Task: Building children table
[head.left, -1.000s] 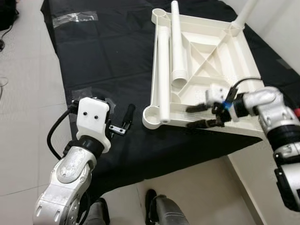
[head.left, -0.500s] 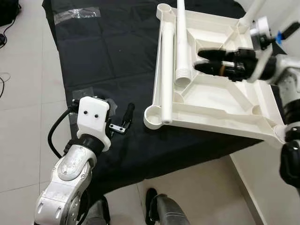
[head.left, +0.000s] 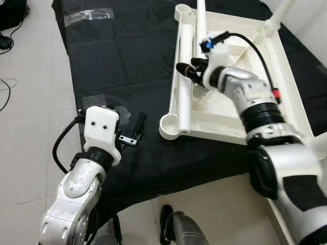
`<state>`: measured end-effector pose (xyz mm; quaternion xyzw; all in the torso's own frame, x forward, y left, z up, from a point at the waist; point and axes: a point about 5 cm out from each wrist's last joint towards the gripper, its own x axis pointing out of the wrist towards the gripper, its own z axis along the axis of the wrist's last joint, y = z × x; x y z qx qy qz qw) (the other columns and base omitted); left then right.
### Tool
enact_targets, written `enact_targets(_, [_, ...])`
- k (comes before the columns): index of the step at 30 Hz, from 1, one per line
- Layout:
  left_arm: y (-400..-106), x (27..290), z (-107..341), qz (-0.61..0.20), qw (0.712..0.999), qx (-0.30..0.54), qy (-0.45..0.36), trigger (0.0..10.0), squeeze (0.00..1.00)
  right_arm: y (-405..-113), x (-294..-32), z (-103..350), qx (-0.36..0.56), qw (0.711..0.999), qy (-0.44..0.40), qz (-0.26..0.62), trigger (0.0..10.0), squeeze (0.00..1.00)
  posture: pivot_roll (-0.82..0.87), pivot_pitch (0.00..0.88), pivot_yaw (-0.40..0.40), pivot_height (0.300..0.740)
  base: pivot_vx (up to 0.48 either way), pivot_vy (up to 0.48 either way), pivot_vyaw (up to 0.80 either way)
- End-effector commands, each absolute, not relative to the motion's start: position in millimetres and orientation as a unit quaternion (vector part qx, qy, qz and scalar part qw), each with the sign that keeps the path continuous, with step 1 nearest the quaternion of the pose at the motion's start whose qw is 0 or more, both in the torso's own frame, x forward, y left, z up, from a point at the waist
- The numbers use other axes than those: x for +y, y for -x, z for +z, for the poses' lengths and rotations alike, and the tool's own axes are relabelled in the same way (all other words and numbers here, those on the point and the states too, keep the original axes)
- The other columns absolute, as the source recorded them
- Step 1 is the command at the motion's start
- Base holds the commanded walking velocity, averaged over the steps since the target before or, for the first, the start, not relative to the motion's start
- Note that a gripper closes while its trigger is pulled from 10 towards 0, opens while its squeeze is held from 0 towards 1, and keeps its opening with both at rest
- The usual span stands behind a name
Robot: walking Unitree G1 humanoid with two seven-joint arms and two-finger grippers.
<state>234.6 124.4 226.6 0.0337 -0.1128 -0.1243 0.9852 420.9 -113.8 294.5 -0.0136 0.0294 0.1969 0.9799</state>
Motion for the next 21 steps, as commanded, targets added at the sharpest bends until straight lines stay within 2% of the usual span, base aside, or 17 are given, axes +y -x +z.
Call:
enact_targets(1, [-233, 122, 222, -0.126, 0.986, -0.106, -0.032, 10.0, 0.0, -422, -110, 292, 0.031, 0.983, 0.032, 0.176, 10.0, 0.0, 0.0, 0.244, -0.119, 0.74, 0.0, 0.0, 0.0])
enact_targets(6, [-233, 123, 223, -0.123, 0.986, -0.109, -0.032, 10.0, 0.0, -421, -98, 288, 0.039, 0.983, 0.05, 0.174, 10.0, 0.0, 0.0, 0.243, -0.122, 0.74, 0.0, 0.0, 0.0])
enact_targets(13, [-234, 122, 222, -0.122, 0.986, -0.11, -0.031, 10.0, 0.0, -420, -116, 284, 0.07, 0.988, 0.045, 0.131, 10.0, 0.0, -0.01, 0.228, -0.117, 0.74, 0.0, 0.0, 0.0])
enact_targets(21, [-237, 122, 223, -0.123, 0.985, -0.115, -0.032, 10.0, 0.0, -416, -115, 290, 0.065, 0.99, 0.008, 0.127, 10.0, 0.0, -0.01, 0.219, -0.108, 0.74, 0.0, 0.0, 0.0])
